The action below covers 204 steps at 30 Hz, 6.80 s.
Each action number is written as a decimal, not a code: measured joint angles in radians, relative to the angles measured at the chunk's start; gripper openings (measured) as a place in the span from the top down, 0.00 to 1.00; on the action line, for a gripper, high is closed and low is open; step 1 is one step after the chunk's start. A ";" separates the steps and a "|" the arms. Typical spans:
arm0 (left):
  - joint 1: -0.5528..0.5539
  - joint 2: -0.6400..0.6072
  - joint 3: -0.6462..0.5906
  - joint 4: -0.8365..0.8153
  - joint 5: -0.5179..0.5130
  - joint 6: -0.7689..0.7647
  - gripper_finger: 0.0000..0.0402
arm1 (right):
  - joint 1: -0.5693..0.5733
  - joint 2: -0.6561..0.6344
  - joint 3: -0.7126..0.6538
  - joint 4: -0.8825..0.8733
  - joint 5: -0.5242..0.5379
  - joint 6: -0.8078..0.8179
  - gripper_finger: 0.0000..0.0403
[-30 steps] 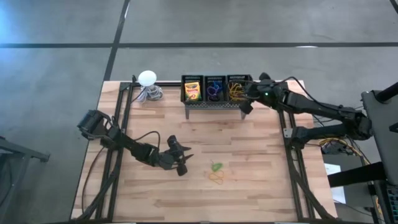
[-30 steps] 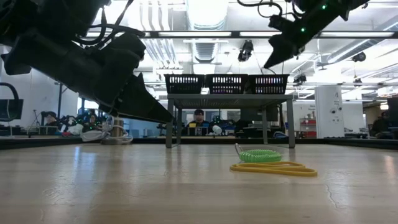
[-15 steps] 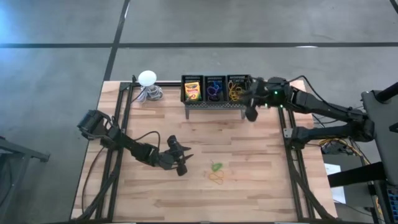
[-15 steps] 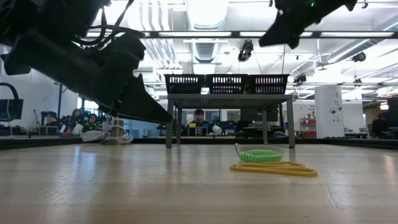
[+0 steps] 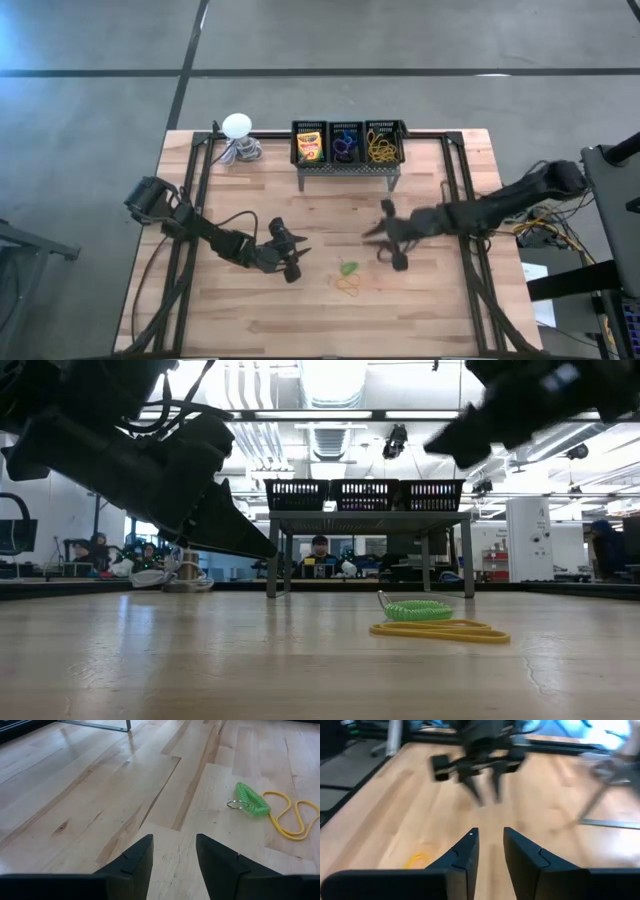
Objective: Pick & Place Office Desk Supplies
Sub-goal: Put the green spring keychain into the middle black bin on the shelf, then put the yellow rubber band into the right black bin on the shelf, then return to Home Position
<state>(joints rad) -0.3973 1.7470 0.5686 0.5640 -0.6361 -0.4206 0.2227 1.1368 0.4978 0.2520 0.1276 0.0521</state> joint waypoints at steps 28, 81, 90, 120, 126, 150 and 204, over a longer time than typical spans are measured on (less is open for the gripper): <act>0.000 0.000 0.000 -0.008 -0.008 -0.004 0.61 | 0.034 0.664 0.348 -0.238 -0.127 0.073 0.72; 0.000 0.000 0.000 -0.034 -0.008 -0.007 0.61 | -0.619 0.451 0.915 -0.897 0.010 -0.074 0.66; 0.000 0.000 0.000 -0.035 -0.008 -0.007 0.61 | -0.376 0.299 0.825 -0.864 0.044 -0.055 0.63; 0.000 0.000 0.000 -0.031 -0.016 -0.026 0.61 | 0.219 0.691 0.255 -0.069 0.137 0.224 0.77; 0.000 0.000 0.000 -0.037 -0.016 -0.026 0.61 | 0.219 0.665 0.242 -0.159 0.129 0.234 0.96; 0.000 0.000 0.000 -0.037 -0.015 -0.026 0.61 | 0.284 0.362 0.146 0.545 0.573 -0.348 0.98; 0.000 0.000 0.000 -0.036 -0.004 -0.034 0.61 | -0.374 -0.255 0.219 -0.526 0.080 0.037 0.79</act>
<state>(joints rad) -0.3977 1.7469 0.5686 0.5282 -0.6401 -0.4549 -0.1516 0.8813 0.7170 -0.2737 0.2074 0.0894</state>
